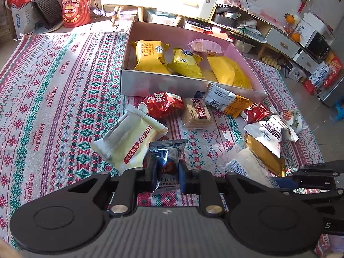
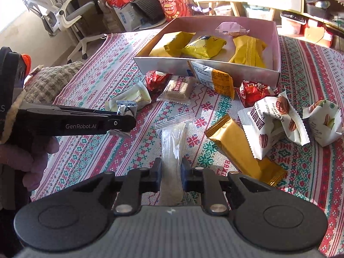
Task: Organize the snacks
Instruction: 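Carry the silver truffle pack and clear bread pack over the box with both grippers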
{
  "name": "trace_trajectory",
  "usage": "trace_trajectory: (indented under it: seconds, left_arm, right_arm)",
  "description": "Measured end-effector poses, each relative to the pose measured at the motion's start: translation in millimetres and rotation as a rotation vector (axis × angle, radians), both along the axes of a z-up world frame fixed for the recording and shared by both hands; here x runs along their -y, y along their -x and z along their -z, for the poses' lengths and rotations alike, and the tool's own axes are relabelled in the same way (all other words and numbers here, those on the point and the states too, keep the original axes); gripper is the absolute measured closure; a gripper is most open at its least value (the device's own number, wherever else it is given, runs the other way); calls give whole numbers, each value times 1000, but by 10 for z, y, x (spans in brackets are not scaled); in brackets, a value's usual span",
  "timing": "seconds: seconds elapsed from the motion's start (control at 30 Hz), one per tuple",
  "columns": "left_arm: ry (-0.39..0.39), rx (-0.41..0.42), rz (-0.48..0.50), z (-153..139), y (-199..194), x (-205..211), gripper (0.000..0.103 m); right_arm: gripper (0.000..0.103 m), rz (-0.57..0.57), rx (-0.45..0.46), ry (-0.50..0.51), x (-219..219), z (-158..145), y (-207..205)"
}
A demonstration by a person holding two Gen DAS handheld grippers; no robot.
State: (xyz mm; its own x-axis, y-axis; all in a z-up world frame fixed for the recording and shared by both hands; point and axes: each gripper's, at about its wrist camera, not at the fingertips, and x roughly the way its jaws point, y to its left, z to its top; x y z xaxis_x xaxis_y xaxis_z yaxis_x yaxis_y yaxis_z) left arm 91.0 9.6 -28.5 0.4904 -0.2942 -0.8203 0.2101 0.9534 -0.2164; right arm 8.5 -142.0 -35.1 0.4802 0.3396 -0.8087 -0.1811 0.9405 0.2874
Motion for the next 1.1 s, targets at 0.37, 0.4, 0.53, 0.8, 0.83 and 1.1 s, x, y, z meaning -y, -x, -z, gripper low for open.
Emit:
trace_trajectory:
  seconds: [0.37,0.4,0.53,0.8,0.83,1.1]
  left_arm:
    - [54,40,-21,-213,-123,10,79]
    - [60,45,-25,-229,-142,6,79]
    - [80,63,-39,-313,-221,16,79]
    - [80,115,-45,-440,-461,127,79]
    - [73,122,-43,-448,-506,140,79]
    - [34,124,-38,-376,-933,248,79]
  right_arm:
    - [88,78,75,-38,112,-263,-143]
    - [88,85,81,-41,120,-285,-160]
    - [88,130,113,-60,176,-384,-284]
    - [88,217,135,-95,288,-457,-576]
    - [88,223,132,-95,301,-453,-637]
    - [88,300,91,-112,505,-315,-1059]
